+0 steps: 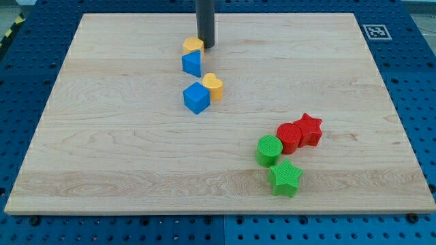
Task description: Push the yellow heart below to the blue triangle
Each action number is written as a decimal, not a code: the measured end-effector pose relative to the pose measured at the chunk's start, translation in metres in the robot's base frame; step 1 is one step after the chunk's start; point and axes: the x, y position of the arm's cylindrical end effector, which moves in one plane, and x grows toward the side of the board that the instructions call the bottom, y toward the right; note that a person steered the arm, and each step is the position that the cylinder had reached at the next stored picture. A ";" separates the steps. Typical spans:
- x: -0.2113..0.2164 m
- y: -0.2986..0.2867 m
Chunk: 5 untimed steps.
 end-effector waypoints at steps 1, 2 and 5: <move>-0.010 0.035; 0.013 0.098; 0.169 0.096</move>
